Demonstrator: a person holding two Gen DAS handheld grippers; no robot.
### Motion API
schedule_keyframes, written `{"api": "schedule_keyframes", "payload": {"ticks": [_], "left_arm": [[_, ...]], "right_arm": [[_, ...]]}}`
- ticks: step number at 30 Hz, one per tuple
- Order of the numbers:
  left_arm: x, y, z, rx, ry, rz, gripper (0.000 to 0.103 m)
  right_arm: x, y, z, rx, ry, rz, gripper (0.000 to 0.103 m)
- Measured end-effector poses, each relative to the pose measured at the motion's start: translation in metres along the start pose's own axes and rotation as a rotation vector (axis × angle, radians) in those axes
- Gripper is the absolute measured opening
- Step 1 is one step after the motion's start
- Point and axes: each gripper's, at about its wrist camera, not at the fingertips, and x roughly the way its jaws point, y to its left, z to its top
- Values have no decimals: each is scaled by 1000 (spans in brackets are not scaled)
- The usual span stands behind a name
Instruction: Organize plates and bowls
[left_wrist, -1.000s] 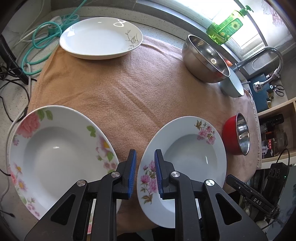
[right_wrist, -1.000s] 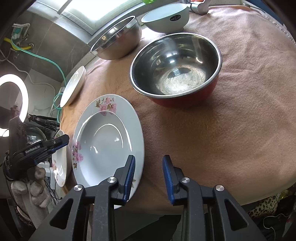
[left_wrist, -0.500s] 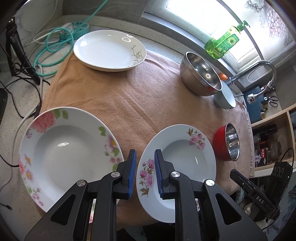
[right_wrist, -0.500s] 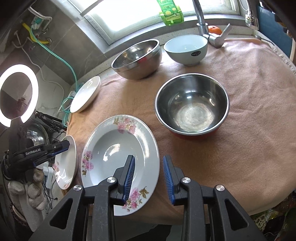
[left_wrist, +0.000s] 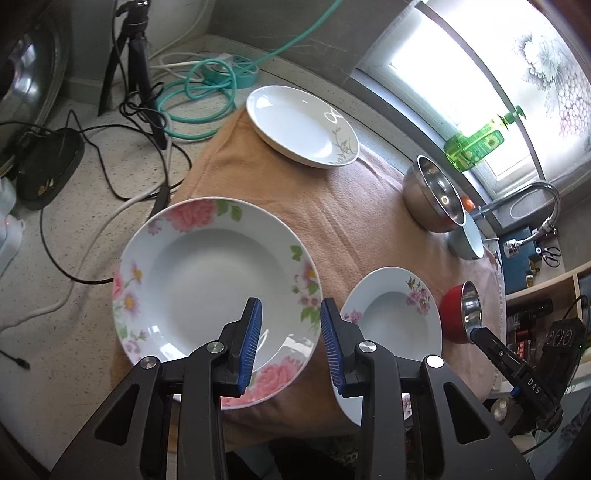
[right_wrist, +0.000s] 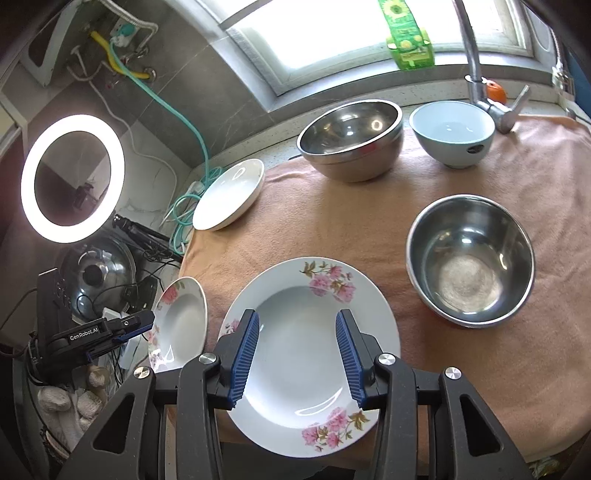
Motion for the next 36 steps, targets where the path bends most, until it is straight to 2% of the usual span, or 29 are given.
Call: {"api": "schedule_keyframes", "payload": {"ticks": [6,18,24,29,36], "left_arm": [[-16,33,-8,-83,-38,39,33],[-33,87,-22,-204,-84,74,33],[-33,105,-29,-245,-90,77,33],[-30,110,-32,-236,-101,101,33],[-22,120,-35,-240,-85,85,33]], "right_arm": [[17,35,4,-103,35,44,40],[54,91,9,-247,111,61,40],[74,107,12,-272,150,87,40],[93,113,14,-254,187,100,40],[117,120,12,-264,234,85,40]]}}
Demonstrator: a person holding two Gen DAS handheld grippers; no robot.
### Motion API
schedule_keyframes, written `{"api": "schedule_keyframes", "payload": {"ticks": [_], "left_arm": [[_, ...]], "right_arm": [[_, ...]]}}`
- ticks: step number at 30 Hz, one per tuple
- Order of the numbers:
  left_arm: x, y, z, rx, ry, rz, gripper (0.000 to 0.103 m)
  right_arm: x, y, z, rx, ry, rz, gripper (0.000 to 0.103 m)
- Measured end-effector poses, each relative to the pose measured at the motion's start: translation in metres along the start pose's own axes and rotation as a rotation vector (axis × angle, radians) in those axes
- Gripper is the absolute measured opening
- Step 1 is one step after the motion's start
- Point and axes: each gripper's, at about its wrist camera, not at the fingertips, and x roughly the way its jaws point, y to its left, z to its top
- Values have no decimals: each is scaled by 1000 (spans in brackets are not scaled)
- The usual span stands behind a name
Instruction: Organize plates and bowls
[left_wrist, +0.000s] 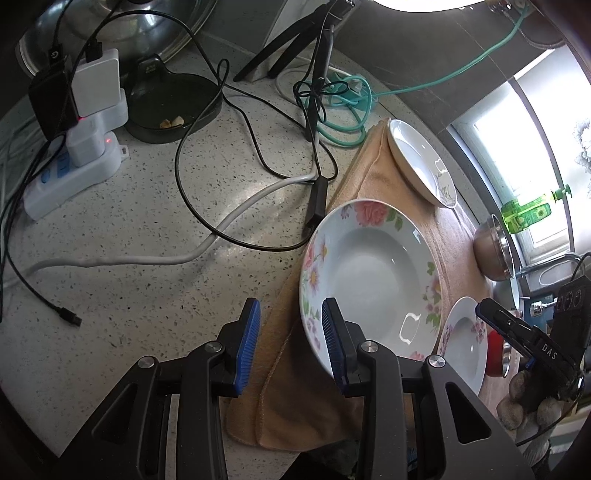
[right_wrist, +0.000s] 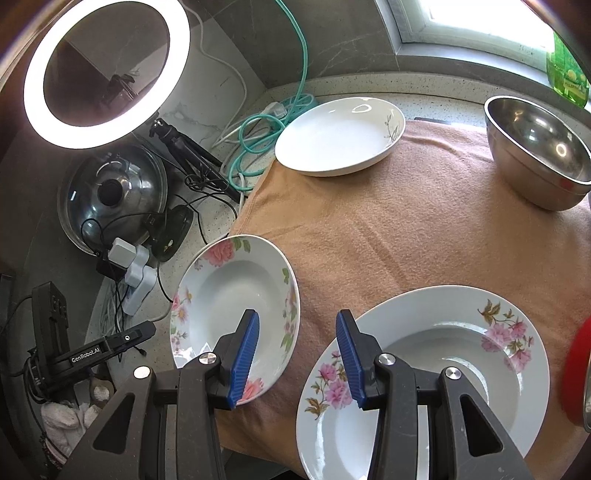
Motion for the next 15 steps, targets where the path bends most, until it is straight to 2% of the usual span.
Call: {"api": "schedule_keyframes", "payload": {"ticks": [6,15], "left_arm": [[3,-1,1,19,10,10,33],[12,-4,6,26,30,-35,33]], "right_arm": [[22,0,5,22,55,16,39],[44,-1,10,61,105,33,34]]}}
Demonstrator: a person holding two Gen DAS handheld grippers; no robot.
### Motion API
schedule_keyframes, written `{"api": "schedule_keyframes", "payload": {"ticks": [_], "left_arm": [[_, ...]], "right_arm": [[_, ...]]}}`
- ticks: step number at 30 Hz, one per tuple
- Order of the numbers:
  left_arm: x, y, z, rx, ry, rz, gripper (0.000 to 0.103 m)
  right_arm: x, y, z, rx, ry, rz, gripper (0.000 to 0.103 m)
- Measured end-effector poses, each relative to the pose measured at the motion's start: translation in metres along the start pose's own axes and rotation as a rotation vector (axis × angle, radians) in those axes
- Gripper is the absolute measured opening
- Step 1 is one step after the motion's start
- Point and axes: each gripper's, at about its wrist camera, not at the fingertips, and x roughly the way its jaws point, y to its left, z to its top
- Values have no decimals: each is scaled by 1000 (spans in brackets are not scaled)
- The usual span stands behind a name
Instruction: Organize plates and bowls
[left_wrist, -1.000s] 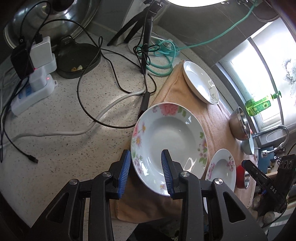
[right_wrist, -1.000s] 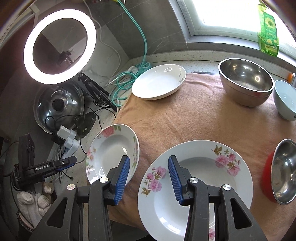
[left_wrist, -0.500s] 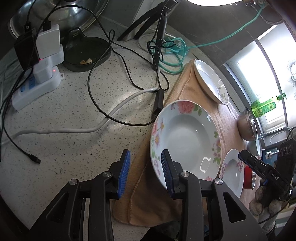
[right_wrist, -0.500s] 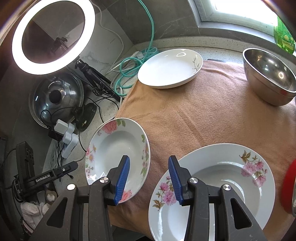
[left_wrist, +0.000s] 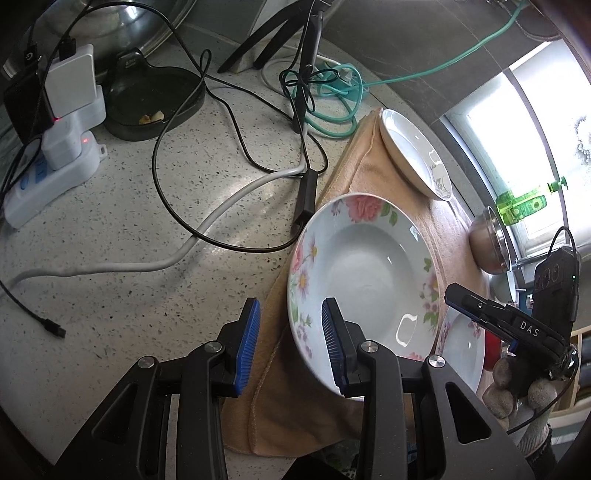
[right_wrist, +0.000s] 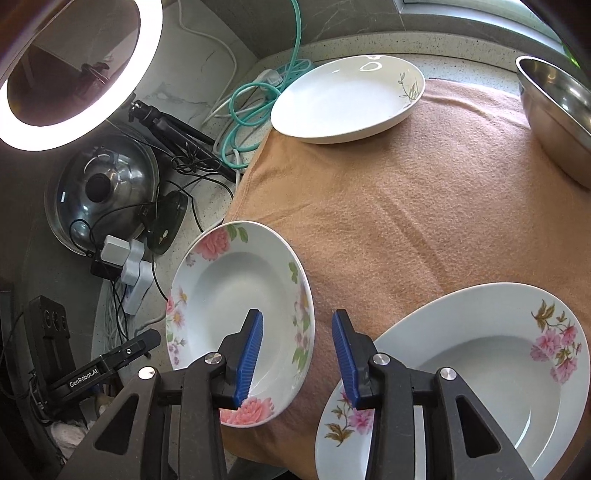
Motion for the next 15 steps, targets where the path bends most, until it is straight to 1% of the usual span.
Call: {"api": "schedule_keyframes", "payload": {"ticks": [3,6,8,9,11,12,14,15], "left_arm": [[2,0,2,3,6,-4,30],[5,1,4,-5,15,-7,30],[6,2,5,-7,18,-9,25],[7,2,5,-6,20,-12,24],[8,1,6,-3,21,-13,24],[8,1,6,-3,23,-14,24],[9,1,7,-5,26,-16,19],[10,1,7,-5,28,-16,18]], "right_arm": [[4,0,2,2,8,-3,28],[8,-3,4,18,16,-2,28],[9,-4,5,28,21,2,27],[10,-5,5,30,22,3,27],[12,-5,5,31,27,4,26],[14,-5,6,33,30,6,23],[16,-6,6,39,37,8,21],[17,-6,7,42,38,10,19]]}}
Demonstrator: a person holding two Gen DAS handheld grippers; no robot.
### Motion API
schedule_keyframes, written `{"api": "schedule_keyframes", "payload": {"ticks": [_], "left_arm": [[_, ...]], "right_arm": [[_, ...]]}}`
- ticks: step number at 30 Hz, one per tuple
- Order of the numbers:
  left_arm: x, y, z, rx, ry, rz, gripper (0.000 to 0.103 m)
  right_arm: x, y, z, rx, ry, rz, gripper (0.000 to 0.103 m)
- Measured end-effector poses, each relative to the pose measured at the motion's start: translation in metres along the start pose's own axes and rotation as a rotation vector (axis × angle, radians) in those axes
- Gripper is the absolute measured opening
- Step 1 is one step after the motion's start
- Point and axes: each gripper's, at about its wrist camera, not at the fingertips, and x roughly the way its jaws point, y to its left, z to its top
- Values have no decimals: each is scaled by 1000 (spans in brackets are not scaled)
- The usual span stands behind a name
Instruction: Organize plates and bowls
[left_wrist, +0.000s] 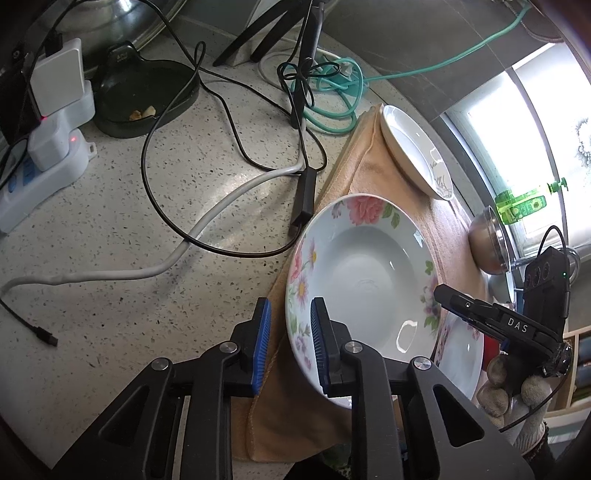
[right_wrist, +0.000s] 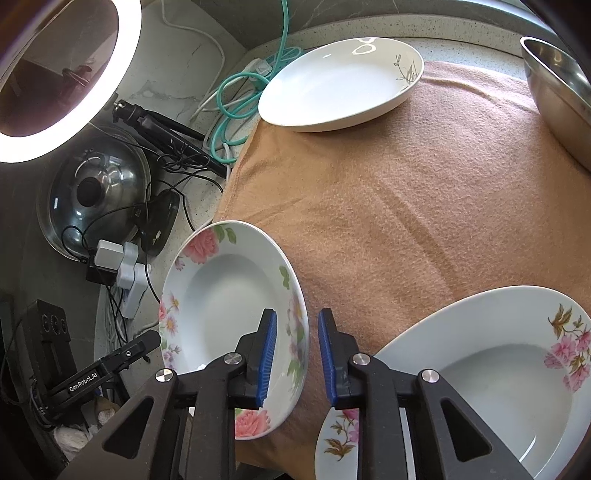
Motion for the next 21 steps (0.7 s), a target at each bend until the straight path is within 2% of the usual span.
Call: {"api": "schedule_keyframes", "payload": {"ticks": [21], "left_arm": [[10,-1,3,-4,24,-4,10]], "right_arm": [[7,-3,1,25,26,10,8]]}}
